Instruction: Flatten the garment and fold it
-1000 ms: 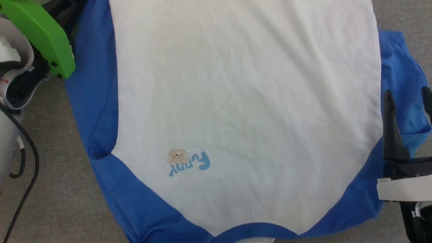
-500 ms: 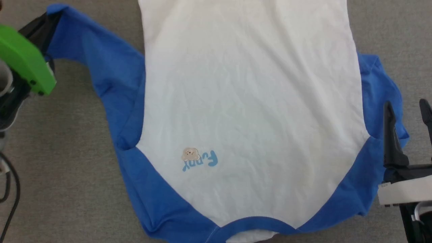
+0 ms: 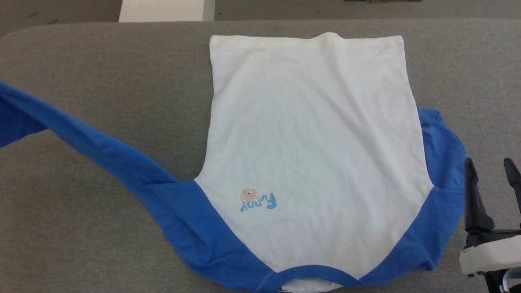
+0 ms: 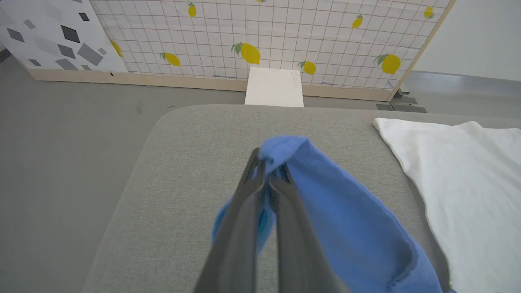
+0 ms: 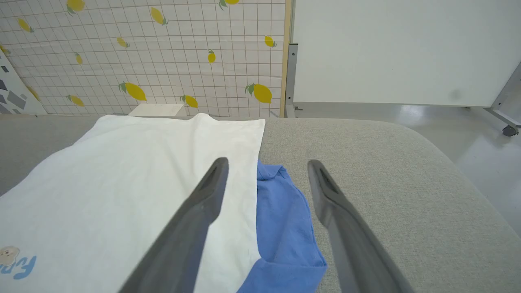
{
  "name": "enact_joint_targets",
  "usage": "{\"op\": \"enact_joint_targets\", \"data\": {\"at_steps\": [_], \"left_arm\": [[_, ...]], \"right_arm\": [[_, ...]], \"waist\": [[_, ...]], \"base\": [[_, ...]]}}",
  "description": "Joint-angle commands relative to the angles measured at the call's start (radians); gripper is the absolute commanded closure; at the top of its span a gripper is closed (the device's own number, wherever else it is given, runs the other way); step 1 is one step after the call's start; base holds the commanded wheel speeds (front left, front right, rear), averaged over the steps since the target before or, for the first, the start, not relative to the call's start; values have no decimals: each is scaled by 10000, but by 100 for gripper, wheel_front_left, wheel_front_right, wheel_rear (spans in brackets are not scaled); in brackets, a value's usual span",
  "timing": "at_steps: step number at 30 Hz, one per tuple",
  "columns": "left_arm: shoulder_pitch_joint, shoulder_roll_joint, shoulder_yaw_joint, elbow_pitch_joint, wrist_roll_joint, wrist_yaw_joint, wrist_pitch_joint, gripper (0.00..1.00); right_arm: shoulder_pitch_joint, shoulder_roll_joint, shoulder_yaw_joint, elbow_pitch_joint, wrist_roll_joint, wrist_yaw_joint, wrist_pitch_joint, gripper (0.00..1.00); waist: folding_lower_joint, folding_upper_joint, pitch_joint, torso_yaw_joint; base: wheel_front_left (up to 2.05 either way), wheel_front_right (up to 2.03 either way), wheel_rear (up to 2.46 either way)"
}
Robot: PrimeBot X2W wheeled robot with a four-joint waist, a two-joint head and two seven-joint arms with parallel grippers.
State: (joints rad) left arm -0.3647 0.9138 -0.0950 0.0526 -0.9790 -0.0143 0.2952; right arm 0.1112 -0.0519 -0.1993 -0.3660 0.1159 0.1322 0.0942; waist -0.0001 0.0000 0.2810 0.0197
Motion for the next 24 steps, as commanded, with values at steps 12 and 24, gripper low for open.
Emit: {"op": "enact_joint_targets", "data": {"at_steps": [12,24], "left_arm": [[2992,966,1658,-1244,-987,834,353,100],[4139,975,2401,-2535,-1756,1209,851,100]], "right_arm": [[297,16,-49,-11,120,-15,93,0],[364,16,-78,-111,161,-15,123,0]], "waist": [[1,0,-1037,627],[1,0,-1084,333]], "base": [[0,0,0],[0,0,0]]}}
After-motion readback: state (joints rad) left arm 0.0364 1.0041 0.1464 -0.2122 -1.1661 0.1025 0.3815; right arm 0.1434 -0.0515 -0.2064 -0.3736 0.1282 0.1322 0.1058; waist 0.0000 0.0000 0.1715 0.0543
